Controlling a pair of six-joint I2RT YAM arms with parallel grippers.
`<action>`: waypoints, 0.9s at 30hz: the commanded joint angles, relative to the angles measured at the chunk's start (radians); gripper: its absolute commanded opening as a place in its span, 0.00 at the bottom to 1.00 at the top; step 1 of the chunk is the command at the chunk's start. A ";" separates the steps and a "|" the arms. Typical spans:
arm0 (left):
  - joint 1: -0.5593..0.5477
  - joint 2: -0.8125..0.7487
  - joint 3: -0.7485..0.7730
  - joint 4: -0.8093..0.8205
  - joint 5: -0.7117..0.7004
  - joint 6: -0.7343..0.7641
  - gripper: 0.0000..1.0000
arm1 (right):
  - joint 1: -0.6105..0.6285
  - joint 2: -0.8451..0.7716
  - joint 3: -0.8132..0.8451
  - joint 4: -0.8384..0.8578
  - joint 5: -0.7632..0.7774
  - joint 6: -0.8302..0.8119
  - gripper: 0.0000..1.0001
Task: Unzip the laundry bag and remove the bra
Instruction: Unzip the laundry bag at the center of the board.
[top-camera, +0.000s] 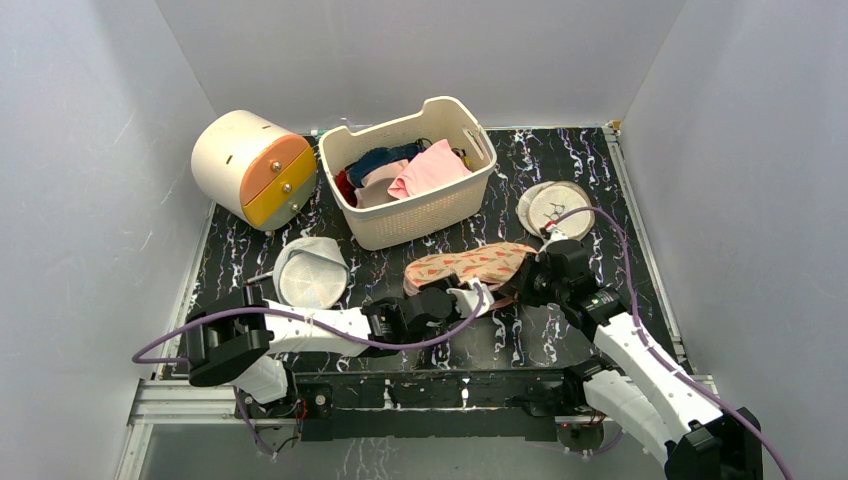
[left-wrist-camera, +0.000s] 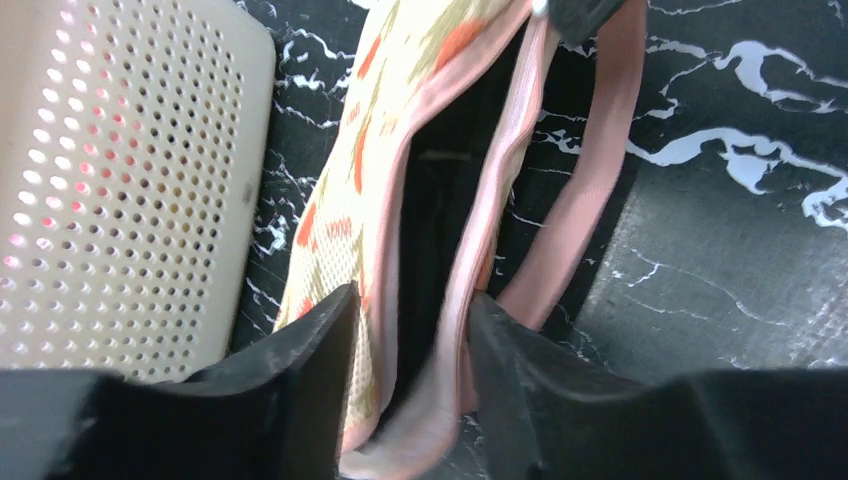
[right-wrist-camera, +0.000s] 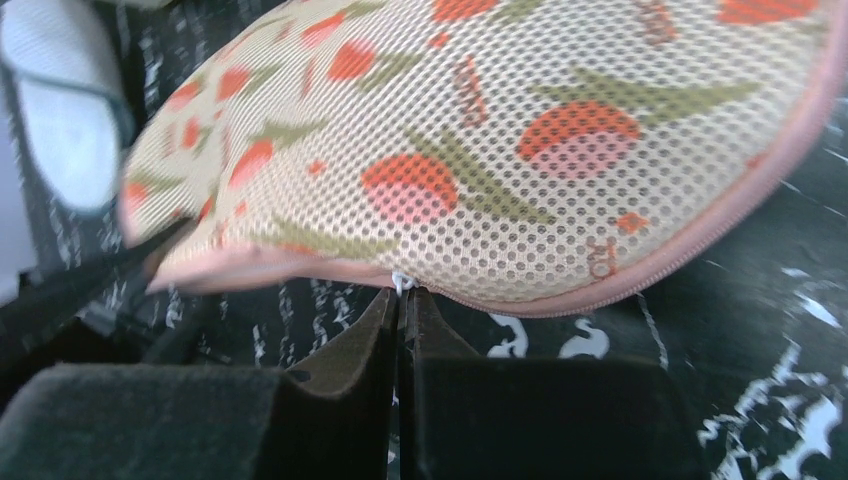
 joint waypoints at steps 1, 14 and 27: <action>0.005 -0.085 0.003 -0.021 0.079 -0.011 0.55 | -0.002 0.023 0.013 0.160 -0.263 -0.111 0.00; 0.003 -0.049 0.030 0.001 0.230 0.015 0.90 | 0.002 0.113 0.045 0.192 -0.549 -0.206 0.00; 0.081 0.012 0.061 0.017 0.315 -0.007 0.52 | 0.006 0.115 0.038 0.168 -0.612 -0.242 0.00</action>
